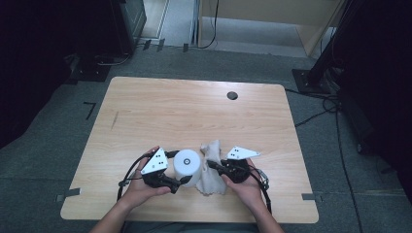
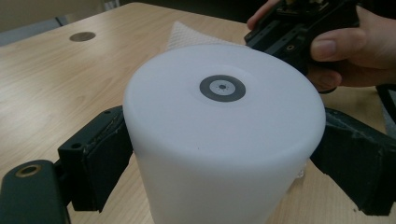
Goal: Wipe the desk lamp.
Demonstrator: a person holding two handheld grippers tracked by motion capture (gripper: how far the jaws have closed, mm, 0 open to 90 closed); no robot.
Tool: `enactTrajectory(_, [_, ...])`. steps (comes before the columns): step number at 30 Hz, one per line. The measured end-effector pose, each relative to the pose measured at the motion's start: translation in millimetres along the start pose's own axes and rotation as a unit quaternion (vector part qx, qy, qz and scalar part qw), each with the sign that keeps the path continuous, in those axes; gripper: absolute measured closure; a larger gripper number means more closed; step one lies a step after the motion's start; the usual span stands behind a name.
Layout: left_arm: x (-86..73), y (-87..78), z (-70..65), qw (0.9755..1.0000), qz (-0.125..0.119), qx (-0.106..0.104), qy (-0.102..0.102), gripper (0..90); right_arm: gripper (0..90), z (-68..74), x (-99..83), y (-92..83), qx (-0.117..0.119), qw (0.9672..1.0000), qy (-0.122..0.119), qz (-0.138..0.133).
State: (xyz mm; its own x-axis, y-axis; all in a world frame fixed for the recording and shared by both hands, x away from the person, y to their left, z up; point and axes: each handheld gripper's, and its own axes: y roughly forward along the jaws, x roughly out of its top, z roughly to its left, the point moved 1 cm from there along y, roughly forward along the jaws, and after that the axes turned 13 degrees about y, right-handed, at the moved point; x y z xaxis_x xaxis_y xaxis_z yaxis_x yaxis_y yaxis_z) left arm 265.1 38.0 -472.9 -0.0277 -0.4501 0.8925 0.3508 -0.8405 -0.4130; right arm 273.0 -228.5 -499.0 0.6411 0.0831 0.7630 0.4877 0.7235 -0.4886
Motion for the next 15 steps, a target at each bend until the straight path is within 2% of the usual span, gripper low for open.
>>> enactTrajectory(3, [-0.1, 0.8, 0.4, 1.0, -0.003, -0.008, 0.001, 9.0, 83.8, 1.7, -1.0, 0.6, 0.008, 0.9999, -0.006, 0.006])
enactTrajectory(5, [-0.5, 0.2, 1.4, 0.9999, -0.003, -0.011, 0.004, 9.0, 84.1, 4.3, 0.0, -0.7, 0.02, 0.9998, -0.002, 0.006])
enactTrajectory(8, [-1.4, -0.7, 2.2, 0.9999, -0.005, -0.014, 0.003, 9.1, 84.3, 13.3, 5.4, -6.3, 0.036, 0.9993, -0.012, -0.003])
enactTrajectory(11, [-2.2, -0.8, 2.3, 0.9999, -0.004, -0.014, 0.004, 9.1, 84.5, 25.8, 12.3, -14.1, 0.06, 0.9976, -0.03, -0.018])
enactTrajectory(13, [-3.2, -0.9, 2.6, 0.9999, -0.003, -0.014, 0.002, 9.0, 84.7, 31.4, 16.6, -19.7, 0.067, 0.9965, -0.04, -0.031])
enactTrajectory(15, [-4.0, -0.8, 3.0, 0.9999, -0.002, -0.014, 0.002, 9.0, 84.8, 34.9, 19.3, -25.7, 0.087, 0.9946, -0.038, -0.041])
